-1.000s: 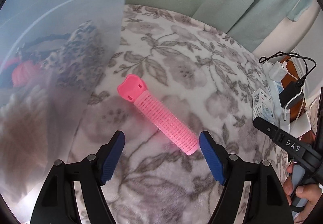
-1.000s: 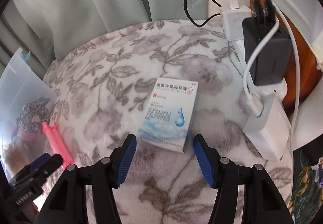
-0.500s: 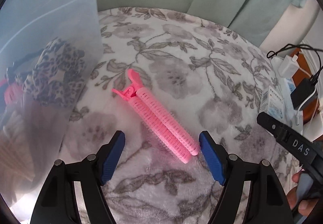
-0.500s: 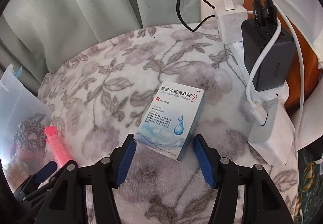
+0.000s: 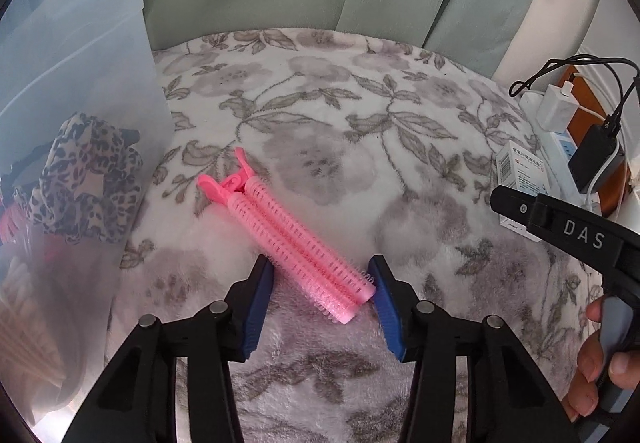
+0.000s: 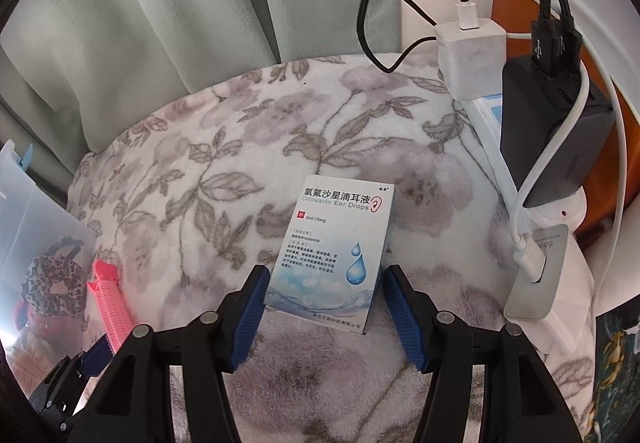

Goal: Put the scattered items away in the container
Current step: 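Grasp the pink hair roller clip with the left tool while the right tool grasps the ear drops box, then lift the roller clip and ear drops box and carry both over the clear box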

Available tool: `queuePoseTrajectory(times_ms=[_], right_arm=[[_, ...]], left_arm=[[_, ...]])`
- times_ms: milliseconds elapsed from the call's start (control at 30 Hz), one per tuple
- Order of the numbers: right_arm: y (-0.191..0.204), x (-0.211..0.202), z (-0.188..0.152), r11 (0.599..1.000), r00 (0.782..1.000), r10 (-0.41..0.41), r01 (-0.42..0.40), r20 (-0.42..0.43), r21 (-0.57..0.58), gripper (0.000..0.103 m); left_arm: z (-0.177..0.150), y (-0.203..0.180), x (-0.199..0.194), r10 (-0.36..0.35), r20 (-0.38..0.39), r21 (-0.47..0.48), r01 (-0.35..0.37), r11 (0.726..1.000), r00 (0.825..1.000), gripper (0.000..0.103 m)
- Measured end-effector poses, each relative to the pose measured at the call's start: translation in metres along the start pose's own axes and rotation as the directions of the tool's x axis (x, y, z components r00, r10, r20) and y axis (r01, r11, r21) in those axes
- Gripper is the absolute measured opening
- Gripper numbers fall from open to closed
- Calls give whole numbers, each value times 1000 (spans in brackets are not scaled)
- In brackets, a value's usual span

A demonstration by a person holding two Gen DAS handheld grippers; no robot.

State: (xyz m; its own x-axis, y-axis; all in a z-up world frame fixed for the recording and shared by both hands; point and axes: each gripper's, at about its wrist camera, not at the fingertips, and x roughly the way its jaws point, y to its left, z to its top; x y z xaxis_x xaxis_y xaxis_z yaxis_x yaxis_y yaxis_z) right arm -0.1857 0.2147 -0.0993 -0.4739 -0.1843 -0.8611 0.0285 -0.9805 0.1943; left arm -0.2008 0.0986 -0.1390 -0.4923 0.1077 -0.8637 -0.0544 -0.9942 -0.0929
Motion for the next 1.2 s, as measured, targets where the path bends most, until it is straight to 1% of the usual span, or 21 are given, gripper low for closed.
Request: queuePoseTrajectory(times_ms=[100,233,333,367,433,533,667,767,867,933,1067,1200], right_arm=[[-6,-6,-5,1000,1000,18,-18,2,26,56],[-14,-17,-13,997,999,43,-42,-4,67,55],[-17,-28,-21,994,998,57,-56,-10,98,55],[-17,-31,-25,992,998,62,-61,-13,107,55],[-18,-39,-34,990,997,73,-70,-19,123,55],[-16,-45,-47,987,995,89,-82,-42,135,55],[-11,-48,-59,984,993,104,-93,-63,153,55],[-6,-43,-62,977,990,126,-113,-61,182,55],[-9,-44,-70,971,987,149,-136,-53,197,54],[-2,-41,-72,965,985,164,-150,-48,215,54],[-1,-49,-84,957,981,188,-175,-36,232,54],[-2,-60,-93,950,979,200,-184,-36,253,54]], left_arm=[[-2,6,-2,-24,-1,-25,24,999,1000,44],[-7,9,-9,-26,1,-42,26,999,1000,37],[-10,11,-14,-27,3,-53,27,998,1000,34],[-12,13,-15,-26,4,-56,26,998,1000,34],[-20,3,-22,-26,6,-70,27,997,1000,34],[-37,7,-38,-23,9,-89,24,996,1000,33],[-42,13,-49,-13,10,-111,14,994,1000,30],[-50,15,-61,-13,18,-116,15,993,1000,30],[-54,17,-72,-19,33,-111,23,994,999,28],[-57,18,-80,-25,44,-106,30,994,999,28],[-63,19,-92,-34,60,-94,40,995,998,27],[-68,21,-95,-42,53,-95,47,994,998,27]])
